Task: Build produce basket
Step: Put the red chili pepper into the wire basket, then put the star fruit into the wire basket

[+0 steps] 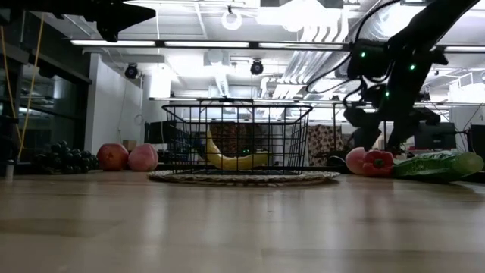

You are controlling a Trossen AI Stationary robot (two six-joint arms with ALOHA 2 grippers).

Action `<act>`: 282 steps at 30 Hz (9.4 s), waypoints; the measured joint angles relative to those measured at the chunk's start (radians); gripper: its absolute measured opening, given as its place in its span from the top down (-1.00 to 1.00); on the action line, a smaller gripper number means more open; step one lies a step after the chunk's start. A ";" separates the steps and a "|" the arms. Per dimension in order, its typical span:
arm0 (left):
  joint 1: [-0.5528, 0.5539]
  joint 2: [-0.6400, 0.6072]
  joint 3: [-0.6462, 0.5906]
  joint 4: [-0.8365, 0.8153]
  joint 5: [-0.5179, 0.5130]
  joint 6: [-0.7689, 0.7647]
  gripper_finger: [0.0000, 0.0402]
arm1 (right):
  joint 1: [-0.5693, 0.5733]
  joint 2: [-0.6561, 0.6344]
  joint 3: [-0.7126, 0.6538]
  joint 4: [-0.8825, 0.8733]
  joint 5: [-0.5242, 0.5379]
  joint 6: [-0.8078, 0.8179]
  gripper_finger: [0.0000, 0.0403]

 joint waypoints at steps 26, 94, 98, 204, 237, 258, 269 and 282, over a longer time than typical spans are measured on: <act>0.000 0.000 0.000 0.000 0.000 0.000 -0.18 | -0.093 0.189 0.000 0.112 0.047 -0.004 0.05; 0.000 0.000 0.000 -0.007 0.000 0.000 -0.18 | 0.073 -0.162 0.000 0.126 0.049 -0.167 0.98; 0.000 0.000 0.000 -0.007 -0.004 0.000 -0.18 | 0.159 -0.232 0.000 0.252 0.087 -0.309 0.99; 0.000 0.129 0.000 0.106 0.060 0.060 -0.18 | 0.011 0.793 1.308 -0.734 -0.434 -0.815 0.96; 0.000 0.129 0.000 0.105 0.061 0.060 -0.18 | -0.014 0.793 1.263 -0.618 -0.493 -0.788 0.95; 0.000 0.129 0.000 0.105 0.061 0.060 -0.18 | -0.014 0.793 1.262 -0.648 -0.492 -0.822 0.82; 0.000 0.129 0.000 0.105 0.061 0.060 -0.18 | -0.013 0.791 1.262 -0.640 -0.463 -0.892 0.22; 0.000 0.129 0.000 0.048 0.043 0.060 -0.18 | 0.133 0.450 0.920 -0.281 -0.439 -0.964 0.15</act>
